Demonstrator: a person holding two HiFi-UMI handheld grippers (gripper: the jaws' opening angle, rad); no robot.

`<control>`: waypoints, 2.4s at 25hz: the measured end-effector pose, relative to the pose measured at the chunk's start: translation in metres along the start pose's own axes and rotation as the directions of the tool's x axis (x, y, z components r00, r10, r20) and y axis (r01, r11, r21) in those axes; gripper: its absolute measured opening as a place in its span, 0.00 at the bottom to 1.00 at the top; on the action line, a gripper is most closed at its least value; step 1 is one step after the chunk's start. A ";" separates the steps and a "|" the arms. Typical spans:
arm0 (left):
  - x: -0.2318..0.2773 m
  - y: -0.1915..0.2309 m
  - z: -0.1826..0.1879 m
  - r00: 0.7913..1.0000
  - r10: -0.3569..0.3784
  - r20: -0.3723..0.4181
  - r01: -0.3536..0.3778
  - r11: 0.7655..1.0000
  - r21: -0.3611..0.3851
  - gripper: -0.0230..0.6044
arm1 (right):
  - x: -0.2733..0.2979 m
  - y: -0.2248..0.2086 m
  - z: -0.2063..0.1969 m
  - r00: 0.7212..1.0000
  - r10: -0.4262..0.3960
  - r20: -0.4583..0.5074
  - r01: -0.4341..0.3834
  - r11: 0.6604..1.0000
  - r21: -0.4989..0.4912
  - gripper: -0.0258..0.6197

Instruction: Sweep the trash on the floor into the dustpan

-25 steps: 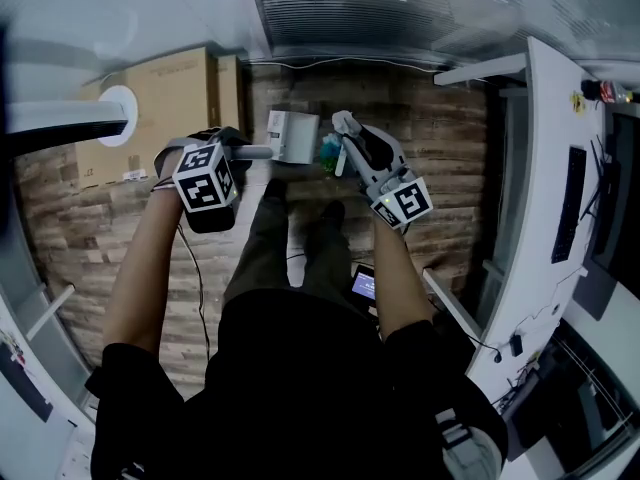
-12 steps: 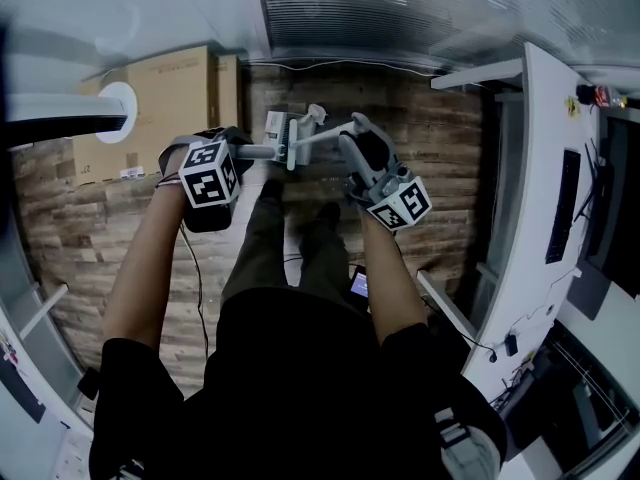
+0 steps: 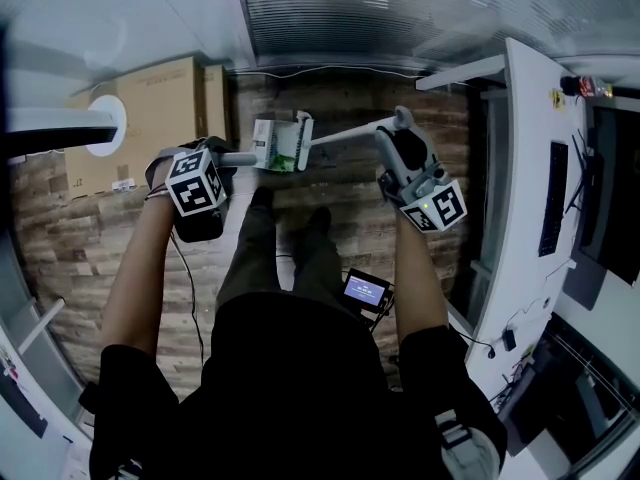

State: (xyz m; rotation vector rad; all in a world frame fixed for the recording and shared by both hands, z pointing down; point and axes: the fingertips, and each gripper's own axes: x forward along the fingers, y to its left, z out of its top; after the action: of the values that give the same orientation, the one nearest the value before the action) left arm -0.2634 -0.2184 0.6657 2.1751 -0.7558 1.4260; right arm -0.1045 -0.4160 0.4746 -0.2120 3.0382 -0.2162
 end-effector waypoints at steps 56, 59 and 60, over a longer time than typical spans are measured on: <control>-0.006 -0.002 0.001 1.000 0.012 -0.013 -0.013 0.998 -0.063 0.22 | -0.010 0.037 0.083 0.985 0.003 0.173 -0.049 0.964 0.260 0.24; -0.026 -0.002 0.008 1.000 0.023 0.018 -0.022 0.999 -0.047 0.25 | -0.019 0.035 0.107 0.984 -0.072 0.161 0.032 0.971 0.237 0.24; -0.035 -0.001 0.012 0.998 0.033 0.045 -0.031 0.998 -0.050 0.24 | -0.023 0.034 0.113 0.983 -0.100 0.155 0.063 0.972 0.228 0.24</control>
State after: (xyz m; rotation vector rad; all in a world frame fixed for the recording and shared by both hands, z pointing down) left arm -0.2665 -0.2177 0.6285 2.1738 -0.8365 1.3628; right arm -0.0755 -0.3947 0.3599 -0.3215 2.8146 -0.5146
